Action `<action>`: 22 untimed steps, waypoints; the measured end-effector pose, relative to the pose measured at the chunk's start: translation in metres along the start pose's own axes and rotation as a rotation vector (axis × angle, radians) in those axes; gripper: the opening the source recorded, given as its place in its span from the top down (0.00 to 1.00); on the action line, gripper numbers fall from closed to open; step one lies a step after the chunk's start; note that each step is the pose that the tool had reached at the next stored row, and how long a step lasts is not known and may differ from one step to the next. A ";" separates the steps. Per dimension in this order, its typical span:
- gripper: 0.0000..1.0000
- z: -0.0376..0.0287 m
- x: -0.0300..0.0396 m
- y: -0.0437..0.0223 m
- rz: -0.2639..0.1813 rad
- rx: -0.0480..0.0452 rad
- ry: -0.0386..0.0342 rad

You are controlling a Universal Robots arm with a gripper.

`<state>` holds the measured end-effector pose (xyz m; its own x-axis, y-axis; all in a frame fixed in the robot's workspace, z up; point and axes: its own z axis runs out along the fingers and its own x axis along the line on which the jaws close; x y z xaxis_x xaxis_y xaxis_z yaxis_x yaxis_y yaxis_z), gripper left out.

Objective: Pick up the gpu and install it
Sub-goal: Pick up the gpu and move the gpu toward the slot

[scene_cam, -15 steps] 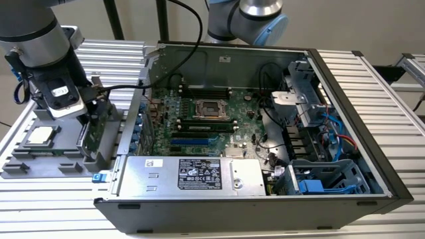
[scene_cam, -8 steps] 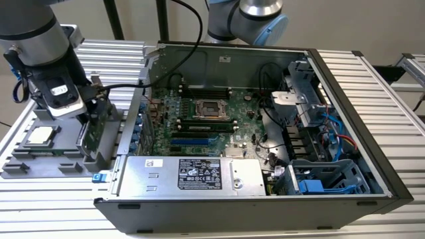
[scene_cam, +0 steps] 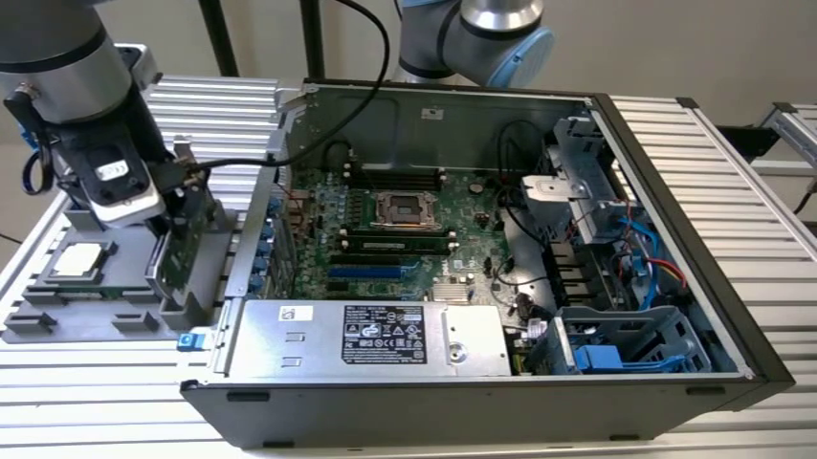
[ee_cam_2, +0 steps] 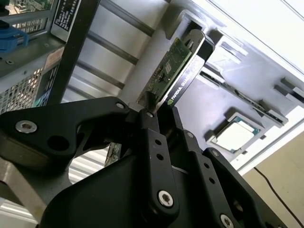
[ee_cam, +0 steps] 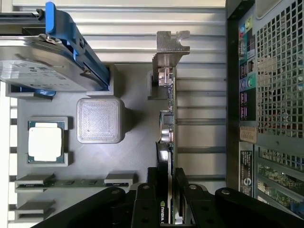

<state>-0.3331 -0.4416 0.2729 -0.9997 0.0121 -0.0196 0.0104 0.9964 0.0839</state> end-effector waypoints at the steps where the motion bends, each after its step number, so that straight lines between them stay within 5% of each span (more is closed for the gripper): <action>1: 1.00 -0.0005 0.0000 0.0000 0.000 -0.0001 -0.0001; 22: 1.00 -0.0106 -0.0002 0.0009 0.000 -0.0001 -0.0001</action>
<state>-0.3331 -0.4417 0.2835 -0.9997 0.0121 -0.0197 0.0104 0.9964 0.0840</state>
